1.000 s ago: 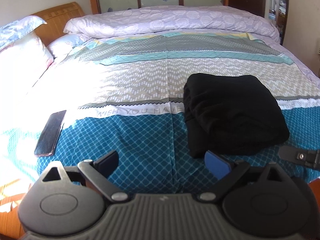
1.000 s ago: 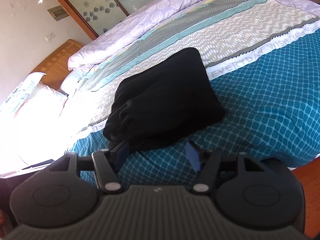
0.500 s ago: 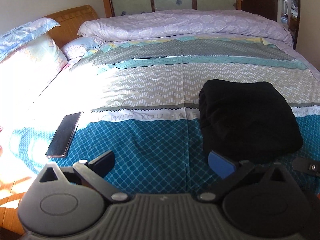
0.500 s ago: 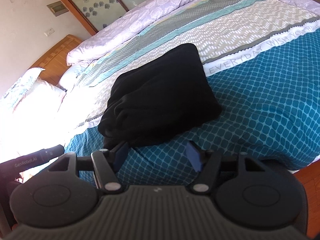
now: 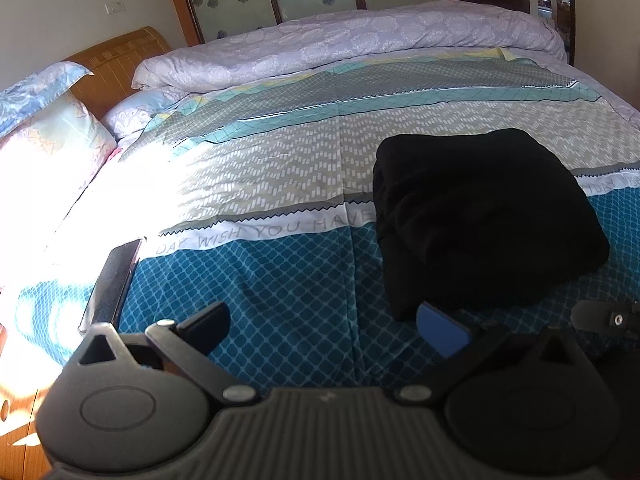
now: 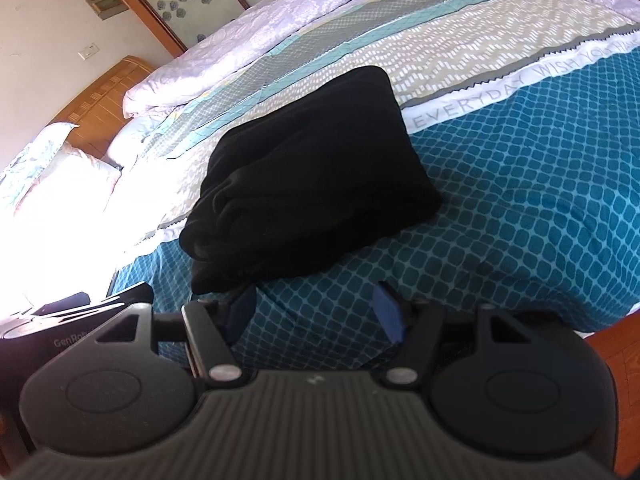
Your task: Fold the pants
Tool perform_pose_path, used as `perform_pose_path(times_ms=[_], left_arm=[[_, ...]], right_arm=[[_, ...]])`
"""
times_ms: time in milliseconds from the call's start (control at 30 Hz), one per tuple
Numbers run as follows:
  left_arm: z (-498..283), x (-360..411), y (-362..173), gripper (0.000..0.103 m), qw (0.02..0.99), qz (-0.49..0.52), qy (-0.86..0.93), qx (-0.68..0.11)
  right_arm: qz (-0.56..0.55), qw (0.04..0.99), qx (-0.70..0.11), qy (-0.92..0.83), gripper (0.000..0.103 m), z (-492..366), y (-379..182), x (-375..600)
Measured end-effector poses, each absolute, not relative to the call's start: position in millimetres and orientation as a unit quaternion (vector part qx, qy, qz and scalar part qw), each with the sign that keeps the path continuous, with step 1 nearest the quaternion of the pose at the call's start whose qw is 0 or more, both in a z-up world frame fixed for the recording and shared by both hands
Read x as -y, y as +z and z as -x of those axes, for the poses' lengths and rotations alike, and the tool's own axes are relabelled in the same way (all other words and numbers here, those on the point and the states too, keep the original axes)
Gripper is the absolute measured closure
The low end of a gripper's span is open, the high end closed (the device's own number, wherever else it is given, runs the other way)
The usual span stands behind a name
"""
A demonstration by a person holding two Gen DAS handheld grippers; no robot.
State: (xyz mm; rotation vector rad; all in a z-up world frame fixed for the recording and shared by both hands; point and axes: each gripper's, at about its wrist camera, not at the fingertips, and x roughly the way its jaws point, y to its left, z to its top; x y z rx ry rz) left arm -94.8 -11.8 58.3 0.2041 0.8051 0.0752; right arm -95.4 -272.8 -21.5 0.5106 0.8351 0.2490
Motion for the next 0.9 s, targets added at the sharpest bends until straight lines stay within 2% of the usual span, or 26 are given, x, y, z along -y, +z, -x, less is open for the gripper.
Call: perform_pose_path(times_ms=[900], left_arm=[[90,7,43,0.000,0.901,-0.105,0.042,-0.419]], right_arm=[[-0.273,0.864,-0.408,0.108,0.035,96,-25,275]])
